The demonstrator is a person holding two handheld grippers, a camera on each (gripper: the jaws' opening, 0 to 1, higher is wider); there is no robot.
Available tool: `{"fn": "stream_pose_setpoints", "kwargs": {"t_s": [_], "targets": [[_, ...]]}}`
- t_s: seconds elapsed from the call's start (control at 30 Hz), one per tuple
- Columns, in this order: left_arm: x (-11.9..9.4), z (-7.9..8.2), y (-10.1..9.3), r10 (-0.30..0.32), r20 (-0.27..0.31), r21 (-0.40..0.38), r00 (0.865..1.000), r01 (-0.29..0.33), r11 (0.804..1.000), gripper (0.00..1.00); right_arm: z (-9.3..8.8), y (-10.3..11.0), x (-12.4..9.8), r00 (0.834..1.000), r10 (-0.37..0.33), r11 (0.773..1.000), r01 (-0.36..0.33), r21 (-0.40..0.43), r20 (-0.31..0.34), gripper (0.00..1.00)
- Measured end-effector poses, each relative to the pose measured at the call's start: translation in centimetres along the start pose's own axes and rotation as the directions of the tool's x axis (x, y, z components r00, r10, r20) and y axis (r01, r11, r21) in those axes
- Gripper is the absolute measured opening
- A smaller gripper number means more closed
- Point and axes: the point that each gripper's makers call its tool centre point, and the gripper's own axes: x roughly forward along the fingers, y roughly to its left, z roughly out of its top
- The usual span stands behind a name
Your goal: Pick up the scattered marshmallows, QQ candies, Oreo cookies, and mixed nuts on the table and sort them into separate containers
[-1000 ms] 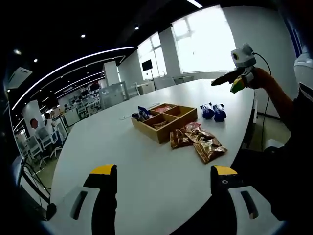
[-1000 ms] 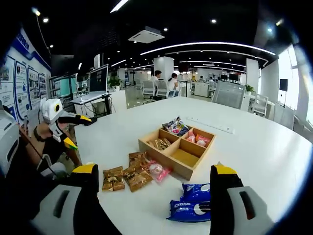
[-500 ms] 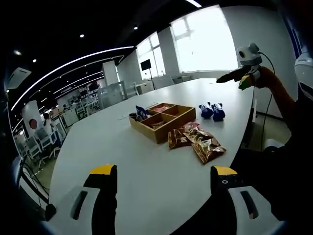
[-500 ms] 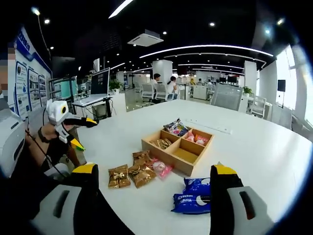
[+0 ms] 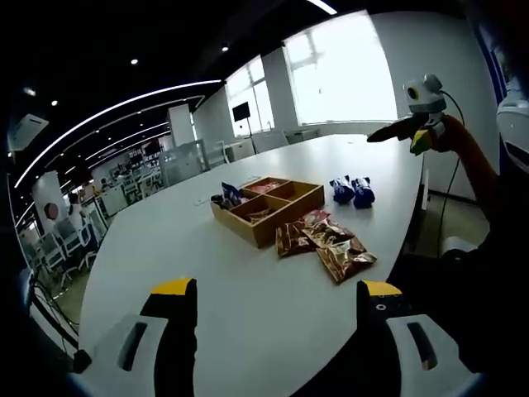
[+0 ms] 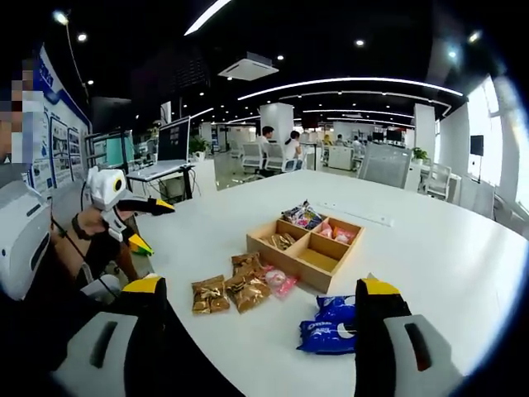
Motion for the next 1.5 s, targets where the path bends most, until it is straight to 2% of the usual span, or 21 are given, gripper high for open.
{"fn": "stream_pose_setpoints", "kwargs": {"t_s": [0.5, 0.57, 0.7, 0.93, 1.07, 1.2, 1.5], "targets": [[1.6, 0.5, -1.0, -0.024, 0.015, -0.013, 1.000, 0.024, 1.000, 0.83, -0.4, -0.2, -1.5, 1.000, -0.024, 1.000, 0.024, 0.006, 0.004, 0.90], [2.1, -0.1, -0.9, -0.013, -0.019, -0.039, 1.000, 0.012, 0.999, 0.83, -0.5, -0.2, -1.6, 1.000, -0.025, 1.000, 0.025, 0.006, 0.002, 0.90], [3.1, -0.4, -1.2, -0.010, -0.036, -0.041, 0.999, 0.009, 0.999, 0.82, -0.6, -0.3, -1.6, 1.000, -0.027, 1.000, 0.027, 0.007, 0.001, 0.90], [5.1, -0.7, -3.3, -0.063, -0.054, -0.055, 0.997, 0.060, 0.997, 0.79, -0.9, -0.3, -1.7, 1.000, -0.027, 1.000, 0.027, 0.009, -0.006, 0.89], [5.8, -0.3, -4.1, -0.085, -0.036, -0.065, 0.996, 0.083, 0.994, 0.73, -0.9, -0.4, -1.6, 1.000, -0.027, 1.000, 0.027, 0.009, -0.009, 0.89], [6.9, 0.2, -4.9, -0.111, -0.019, -0.076, 0.994, 0.109, 0.991, 0.74, -1.0, -0.4, -1.6, 1.000, -0.026, 1.000, 0.026, 0.013, -0.009, 0.89], [8.4, -0.1, -6.4, -0.151, -0.029, -0.077, 0.988, 0.148, 0.986, 0.74, -1.2, -0.5, -1.9, 1.000, -0.028, 0.999, 0.029, 0.015, -0.010, 0.89]]}}
